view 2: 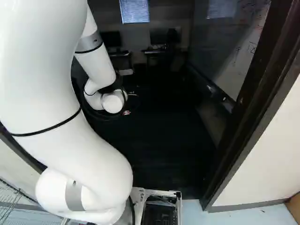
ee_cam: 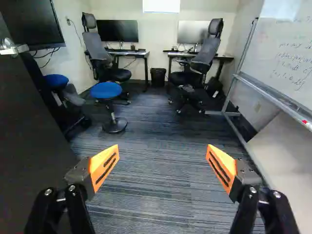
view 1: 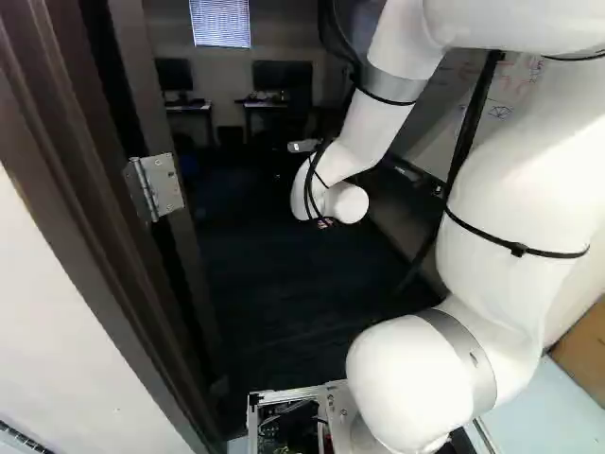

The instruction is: Open the door and move inside

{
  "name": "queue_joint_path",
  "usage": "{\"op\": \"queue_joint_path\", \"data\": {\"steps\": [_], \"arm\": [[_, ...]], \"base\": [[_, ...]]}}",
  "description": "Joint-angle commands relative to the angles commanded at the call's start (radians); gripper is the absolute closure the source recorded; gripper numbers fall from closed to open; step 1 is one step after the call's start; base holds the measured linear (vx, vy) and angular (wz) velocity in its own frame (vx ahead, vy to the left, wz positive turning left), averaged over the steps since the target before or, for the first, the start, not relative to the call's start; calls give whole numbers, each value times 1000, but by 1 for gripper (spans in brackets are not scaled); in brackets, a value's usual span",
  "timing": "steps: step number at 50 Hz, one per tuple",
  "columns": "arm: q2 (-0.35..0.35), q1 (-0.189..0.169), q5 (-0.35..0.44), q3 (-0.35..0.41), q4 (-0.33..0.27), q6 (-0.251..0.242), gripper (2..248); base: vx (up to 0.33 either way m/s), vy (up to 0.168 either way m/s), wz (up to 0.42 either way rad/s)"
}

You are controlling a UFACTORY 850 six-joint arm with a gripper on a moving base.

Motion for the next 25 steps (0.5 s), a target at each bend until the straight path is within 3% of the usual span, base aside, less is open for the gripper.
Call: {"op": "queue_joint_path", "data": {"steps": [25], "arm": [[0,0,0,0,0,0,3]], "base": [[154,-26,5]]}}
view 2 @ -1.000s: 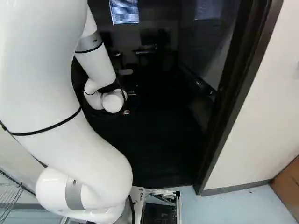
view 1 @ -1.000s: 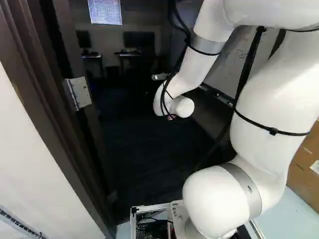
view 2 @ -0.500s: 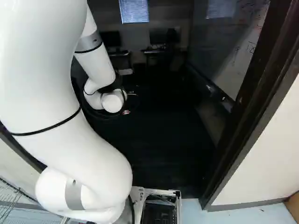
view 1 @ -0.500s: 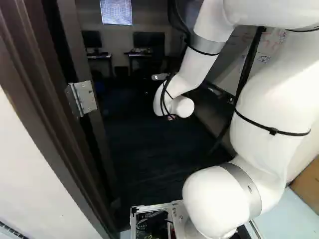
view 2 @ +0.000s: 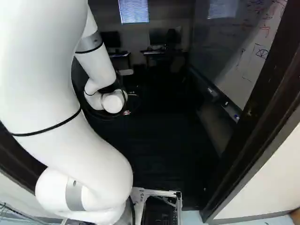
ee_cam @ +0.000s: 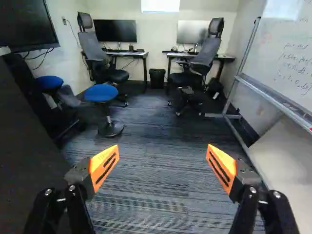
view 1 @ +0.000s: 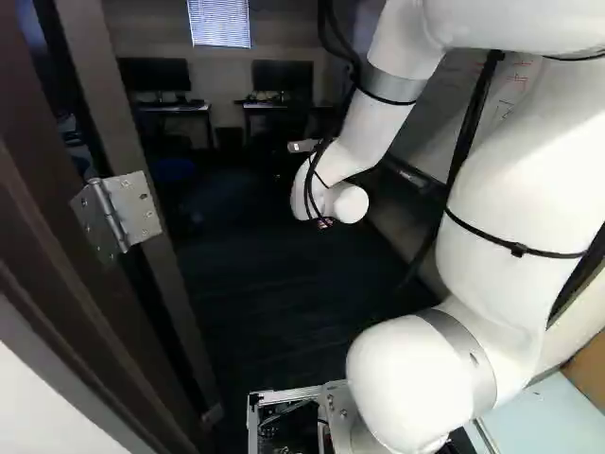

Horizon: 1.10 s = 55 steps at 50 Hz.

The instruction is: Open the door and move inside

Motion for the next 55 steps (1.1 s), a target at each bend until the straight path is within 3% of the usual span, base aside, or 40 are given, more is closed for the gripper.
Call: {"op": "queue_joint_path", "data": {"steps": [55], "arm": [[0,0,0,0,0,0,3]], "base": [[173,-1,-5]]}}
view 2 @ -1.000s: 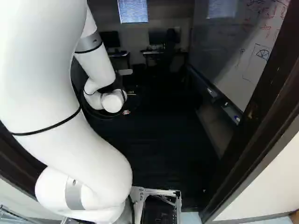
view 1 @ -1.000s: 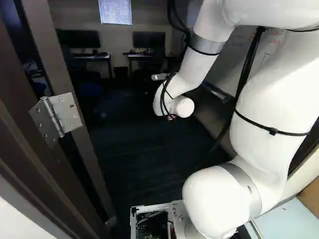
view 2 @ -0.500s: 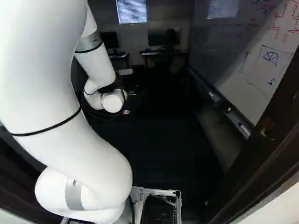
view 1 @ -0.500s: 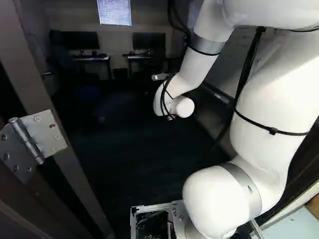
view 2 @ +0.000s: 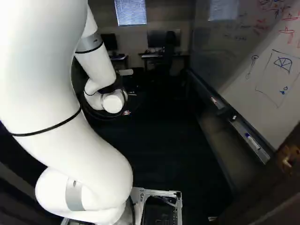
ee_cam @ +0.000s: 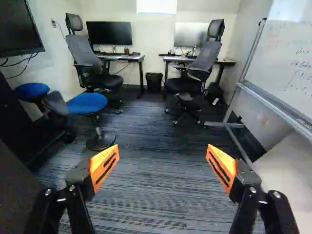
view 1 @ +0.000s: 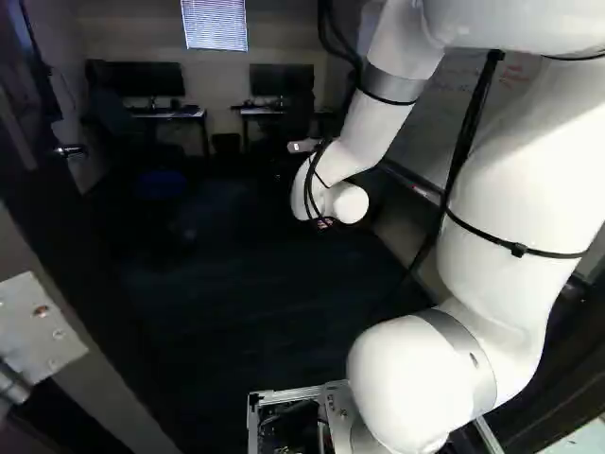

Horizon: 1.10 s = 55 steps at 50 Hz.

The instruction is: Open the door and move inside

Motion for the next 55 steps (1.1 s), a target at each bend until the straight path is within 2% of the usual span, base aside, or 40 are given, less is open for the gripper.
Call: {"op": "queue_joint_path", "data": {"steps": [55], "arm": [[0,0,0,0,0,0,3]], "base": [[222,5,1]]}}
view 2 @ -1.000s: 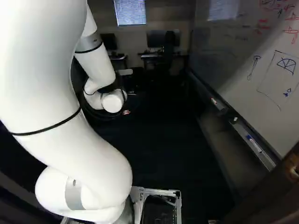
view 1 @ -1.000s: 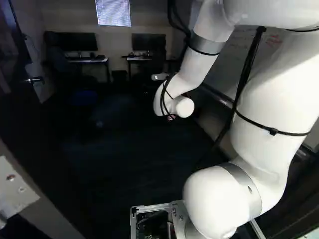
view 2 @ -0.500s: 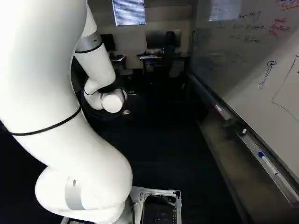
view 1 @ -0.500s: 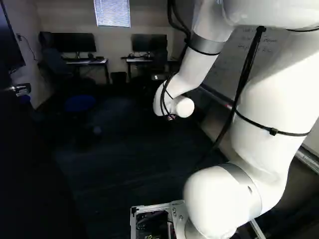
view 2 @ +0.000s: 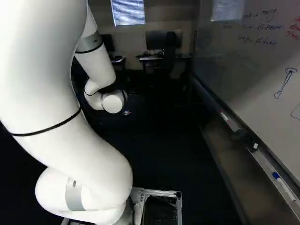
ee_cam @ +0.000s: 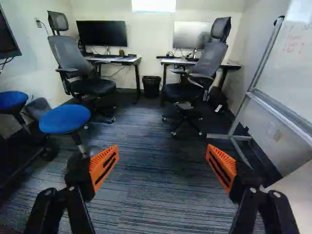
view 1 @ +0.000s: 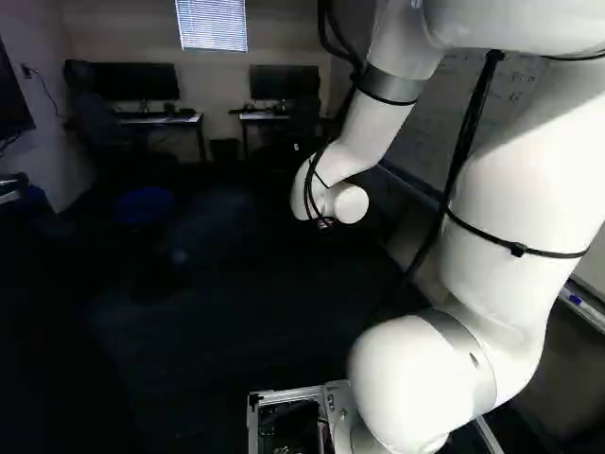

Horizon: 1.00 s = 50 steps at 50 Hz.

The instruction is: Open the door and move inside

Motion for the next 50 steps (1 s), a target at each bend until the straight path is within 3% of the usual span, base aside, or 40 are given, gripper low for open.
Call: {"op": "queue_joint_path", "data": {"steps": [50], "arm": [[0,0,0,0,0,0,3]], "base": [[191,2,-5]]}}
